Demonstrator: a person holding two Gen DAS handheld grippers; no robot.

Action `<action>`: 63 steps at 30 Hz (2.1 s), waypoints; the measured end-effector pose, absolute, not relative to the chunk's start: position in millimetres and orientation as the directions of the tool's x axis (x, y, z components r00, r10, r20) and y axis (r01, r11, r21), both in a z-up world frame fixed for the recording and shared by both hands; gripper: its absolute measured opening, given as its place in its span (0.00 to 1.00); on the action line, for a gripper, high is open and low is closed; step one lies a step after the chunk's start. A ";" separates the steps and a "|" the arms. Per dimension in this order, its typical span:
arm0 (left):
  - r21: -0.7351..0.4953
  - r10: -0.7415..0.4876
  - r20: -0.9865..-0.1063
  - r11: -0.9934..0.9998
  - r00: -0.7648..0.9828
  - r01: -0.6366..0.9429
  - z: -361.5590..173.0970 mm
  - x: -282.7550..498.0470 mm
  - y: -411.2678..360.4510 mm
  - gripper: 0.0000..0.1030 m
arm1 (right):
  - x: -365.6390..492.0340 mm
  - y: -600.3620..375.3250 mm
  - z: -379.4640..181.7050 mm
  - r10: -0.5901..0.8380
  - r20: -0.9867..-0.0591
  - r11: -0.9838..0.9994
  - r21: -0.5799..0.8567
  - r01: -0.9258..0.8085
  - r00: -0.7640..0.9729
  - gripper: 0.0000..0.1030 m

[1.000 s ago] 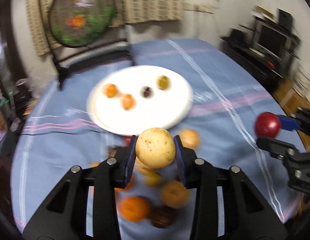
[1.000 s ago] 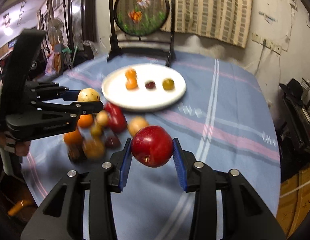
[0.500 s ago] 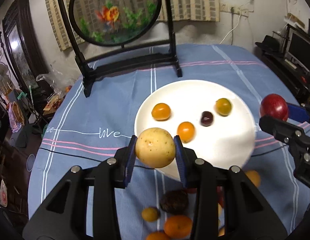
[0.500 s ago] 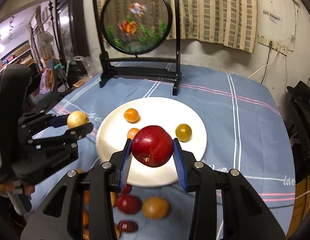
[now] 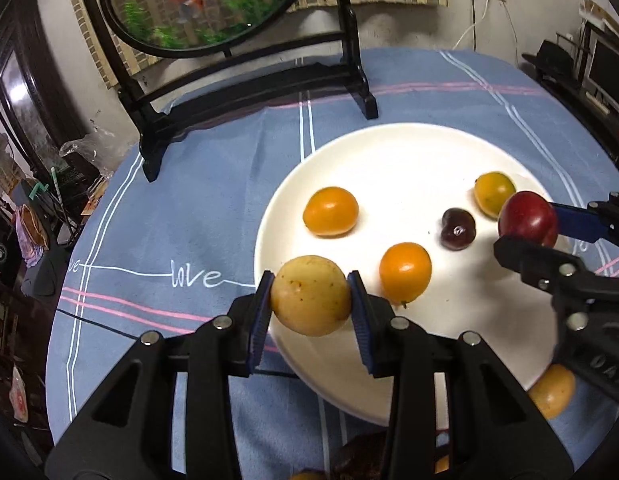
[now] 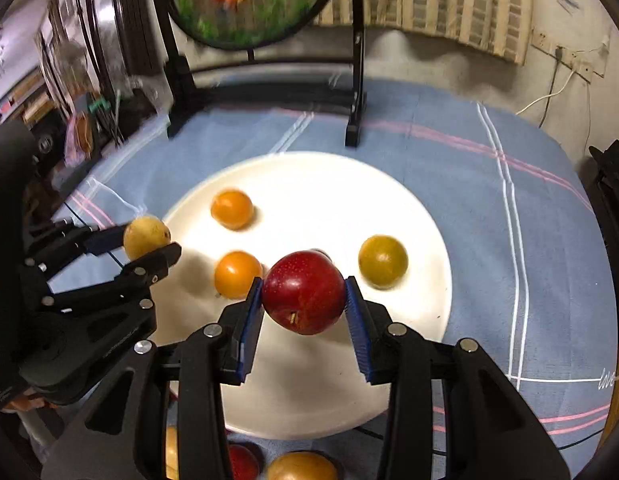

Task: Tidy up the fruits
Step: 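Carry both fruits onto the white plate and open both grippers, then grasp a dark purple mangosteen with the right gripper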

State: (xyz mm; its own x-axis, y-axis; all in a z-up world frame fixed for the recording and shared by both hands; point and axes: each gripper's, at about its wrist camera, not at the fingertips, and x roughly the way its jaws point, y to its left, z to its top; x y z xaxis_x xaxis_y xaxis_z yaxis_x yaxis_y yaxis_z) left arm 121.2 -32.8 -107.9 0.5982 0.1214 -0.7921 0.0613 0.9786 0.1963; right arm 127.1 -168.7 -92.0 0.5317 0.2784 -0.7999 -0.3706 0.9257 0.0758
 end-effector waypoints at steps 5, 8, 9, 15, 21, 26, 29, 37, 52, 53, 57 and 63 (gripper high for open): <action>0.217 0.140 -0.776 0.975 0.615 0.052 -111.1 124.0 -33.6 0.67 | 136.1 -165.7 -111.1 0.235 -0.834 0.935 0.055 -0.350 0.499 0.51; 0.233 0.154 -0.770 0.971 0.620 0.048 -110.6 123.2 -34.2 0.69 | 131.5 -169.8 -103.5 0.246 -0.796 0.938 0.051 -0.344 0.553 0.67; 0.230 0.151 -0.770 0.972 0.620 0.049 -110.2 122.4 -33.8 0.69 | 130.4 -170.5 -100.6 0.251 -0.788 0.936 0.050 -0.348 0.562 0.67; 0.234 0.142 -0.742 0.971 0.655 0.055 -100.6 107.6 -37.4 0.69 | 117.6 -180.7 -81.7 0.264 -0.762 0.937 0.057 -0.344 0.592 0.67; 0.233 0.126 -0.719 0.970 0.683 0.066 -87.2 84.3 -42.6 0.69 | 100.1 -189.2 -73.9 0.260 -0.756 0.941 0.060 -0.333 0.600 0.67; 0.228 0.105 -0.702 0.970 0.705 0.082 -74.5 57.3 -42.9 0.69 | 69.4 -196.7 -62.6 0.279 -0.741 0.935 0.066 -0.348 0.611 0.67; 0.218 0.089 -0.689 0.972 0.719 0.089 -65.0 35.7 -37.1 0.69 | 45.2 -200.9 -56.0 0.294 -0.729 0.929 0.066 -0.364 0.618 0.68; 0.175 0.040 -0.686 0.978 0.726 0.111 -57.2 -22.9 -5.9 0.71 | -41.3 -204.6 -55.7 0.347 -0.717 0.894 0.057 -0.445 0.604 0.68; 0.104 0.004 -0.766 0.988 0.643 0.117 -91.5 -73.7 38.3 0.71 | -119.4 -146.4 -127.7 0.384 -0.819 0.796 0.059 -0.603 0.427 0.68; 0.098 0.000 -0.767 0.988 0.642 0.118 -92.0 -75.2 38.7 0.71 | -117.5 -143.2 -130.9 0.382 -0.826 0.797 0.068 -0.600 0.414 0.68; 0.073 -0.030 -0.773 0.988 0.633 0.135 -92.1 -82.1 39.9 0.71 | -109.9 -133.0 -143.2 0.372 -0.844 0.806 0.088 -0.585 0.387 0.67; 0.040 -0.073 -0.788 0.985 0.611 0.170 -96.7 -92.0 30.7 0.71 | -98.3 -126.8 -146.0 0.384 -0.833 0.811 0.098 -0.577 0.398 0.49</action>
State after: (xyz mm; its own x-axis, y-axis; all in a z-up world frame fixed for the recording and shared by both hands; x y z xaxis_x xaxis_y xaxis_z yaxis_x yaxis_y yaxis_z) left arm -92.0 30.7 -96.7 0.6109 -0.0733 -0.7883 0.1696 0.9847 0.0398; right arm -98.3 -126.8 -146.0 0.3978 0.3836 -0.8334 -0.5767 0.8110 0.0980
